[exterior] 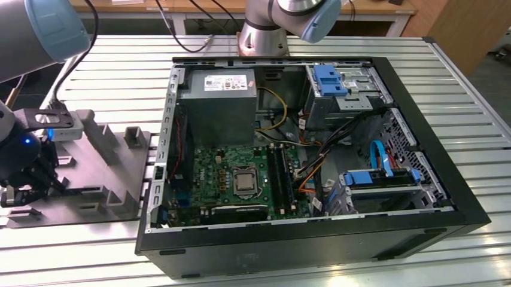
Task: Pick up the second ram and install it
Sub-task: 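Pick up the second ram and move it above second insertion slot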
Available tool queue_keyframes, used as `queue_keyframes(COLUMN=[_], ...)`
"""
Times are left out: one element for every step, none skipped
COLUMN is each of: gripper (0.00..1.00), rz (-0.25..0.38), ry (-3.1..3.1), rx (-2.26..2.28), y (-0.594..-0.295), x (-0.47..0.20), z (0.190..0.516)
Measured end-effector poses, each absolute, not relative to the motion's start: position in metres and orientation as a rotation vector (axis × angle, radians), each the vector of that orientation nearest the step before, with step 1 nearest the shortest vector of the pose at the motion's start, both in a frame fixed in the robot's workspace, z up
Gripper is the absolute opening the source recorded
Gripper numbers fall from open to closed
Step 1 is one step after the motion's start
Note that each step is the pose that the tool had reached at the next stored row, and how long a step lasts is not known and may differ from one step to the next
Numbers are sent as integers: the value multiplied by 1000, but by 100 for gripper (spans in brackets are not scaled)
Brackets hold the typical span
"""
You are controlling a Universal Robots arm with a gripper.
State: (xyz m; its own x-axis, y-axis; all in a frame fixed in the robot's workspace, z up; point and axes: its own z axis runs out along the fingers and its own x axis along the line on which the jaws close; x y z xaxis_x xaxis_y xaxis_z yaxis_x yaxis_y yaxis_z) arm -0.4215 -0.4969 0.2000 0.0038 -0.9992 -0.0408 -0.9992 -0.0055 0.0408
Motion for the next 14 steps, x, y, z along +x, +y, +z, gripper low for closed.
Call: queue_keyframes(gripper=[11,11,11,11,11,11,11,11,11,11,11,11,11,11], rz=[-91,-91,-91,-91,-91,-91,-91,-91,-91,-91,-91,-91,-91,-91], ry=[-2215,-2215,-2215,-2215,-2215,-2215,-2215,-2215,-2215,-2215,-2215,-2215,-2215,-2215], rx=[2225,2225,2225,2226,2226,2226,2226,2225,2226,2226,2225,2226,2225,2225], y=[-497,-497,-497,-497,-497,-497,-497,-497,-497,-497,-497,-497,-497,-497], x=[-422,-422,-422,-422,-421,-421,-422,-422,-422,-422,-422,-422,-422,-422], z=[201,202,202,203,203,203,203,203,203,203,203,203,204,204])
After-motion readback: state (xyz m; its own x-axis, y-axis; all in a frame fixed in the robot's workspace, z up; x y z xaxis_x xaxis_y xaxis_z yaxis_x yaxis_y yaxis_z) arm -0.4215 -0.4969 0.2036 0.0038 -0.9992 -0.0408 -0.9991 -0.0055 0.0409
